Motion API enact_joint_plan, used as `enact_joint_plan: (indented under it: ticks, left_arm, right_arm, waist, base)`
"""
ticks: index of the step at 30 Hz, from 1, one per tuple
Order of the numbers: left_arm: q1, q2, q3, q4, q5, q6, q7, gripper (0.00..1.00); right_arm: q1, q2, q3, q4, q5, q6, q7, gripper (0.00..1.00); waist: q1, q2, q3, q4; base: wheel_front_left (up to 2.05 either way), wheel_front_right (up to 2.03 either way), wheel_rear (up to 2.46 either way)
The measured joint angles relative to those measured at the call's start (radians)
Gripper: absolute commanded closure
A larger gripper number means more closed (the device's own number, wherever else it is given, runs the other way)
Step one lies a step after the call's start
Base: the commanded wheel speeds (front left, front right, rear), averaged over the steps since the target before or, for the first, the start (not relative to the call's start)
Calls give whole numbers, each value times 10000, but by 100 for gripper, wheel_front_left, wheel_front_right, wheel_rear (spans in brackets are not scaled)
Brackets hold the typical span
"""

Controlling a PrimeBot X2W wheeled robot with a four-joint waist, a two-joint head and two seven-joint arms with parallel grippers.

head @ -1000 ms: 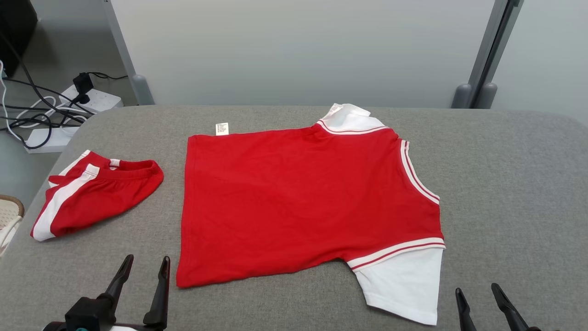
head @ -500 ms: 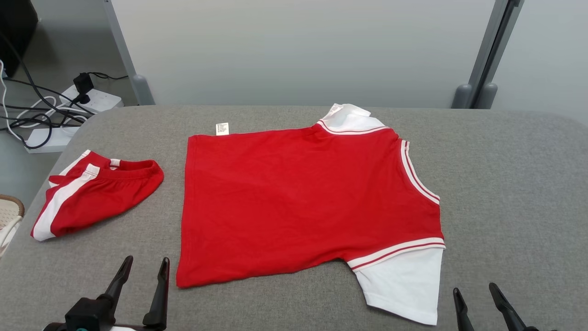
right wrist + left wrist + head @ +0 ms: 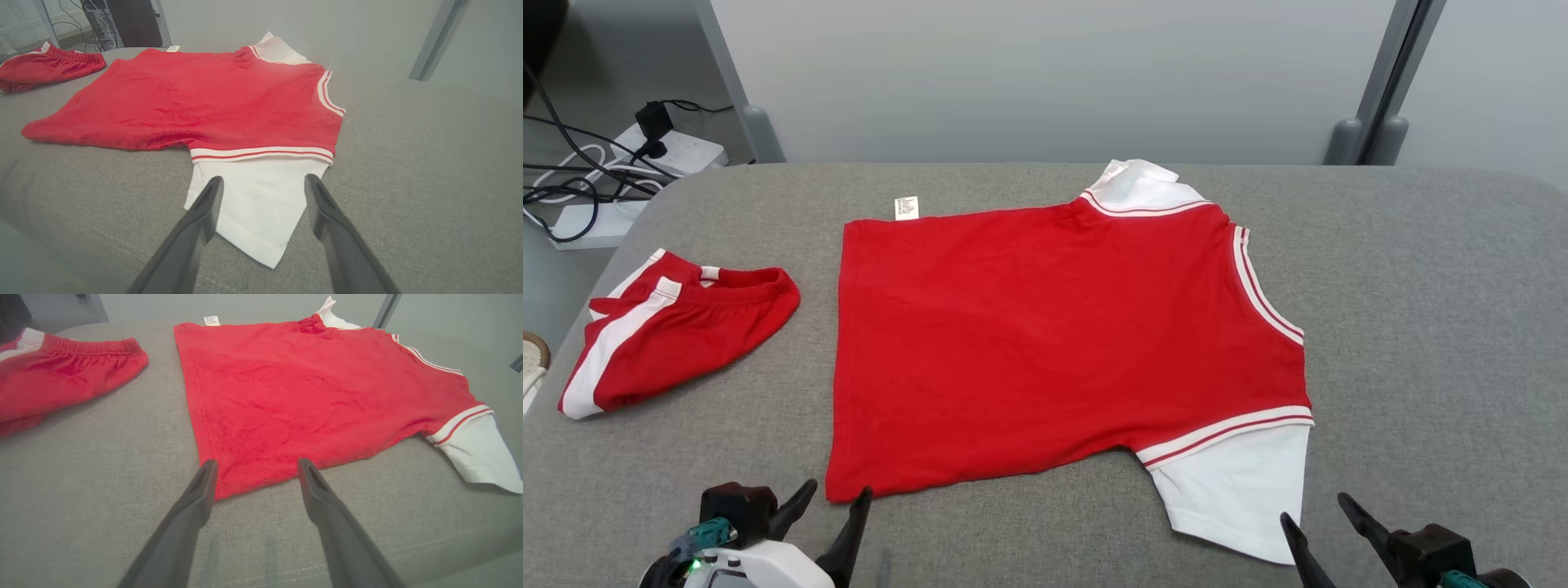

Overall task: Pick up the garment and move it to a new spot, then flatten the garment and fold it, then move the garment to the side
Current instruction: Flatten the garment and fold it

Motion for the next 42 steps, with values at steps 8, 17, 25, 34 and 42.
enact_joint_plan:
  ticks: [8, 17, 25, 34, 42]
  left_arm:
    - [-199, 8, 65, 894, -623, -201, 702, 0]
    - [-993, -40, 69, 1824, -940, -408, 654, 0]
    - [-1574, -79, 8, 2474, -1026, -616, 380, 0]
    - [-2087, -109, -261, 3164, -1195, -759, 203, 46]
    - [-2321, -121, -610, 3430, -1369, -832, 81, 100]
  right_arm:
    - [6, -84, 140, 355, 73, 0, 671, 0]
    - [-370, -25, 205, 809, -42, 0, 828, 0]
    - [-628, 8, 437, 1340, -144, 0, 915, 0]
    - [-1185, 23, 725, 1946, -245, 0, 928, 0]
    - [-1755, 90, 840, 2629, -127, 6, 907, 100]
  waist:
    - [0, 0, 650, -82]
    - [1, 0, 1394, -100]
    - [0, 0, 1692, -61]
    - [0, 0, 1904, -134]
    - [0, 0, 2003, -213]
  base:
    - [0, 0, 0]
    - [0, 0, 0]
    - [0, 0, 0]
    - [0, 0, 0]
    - [0, 0, 0]
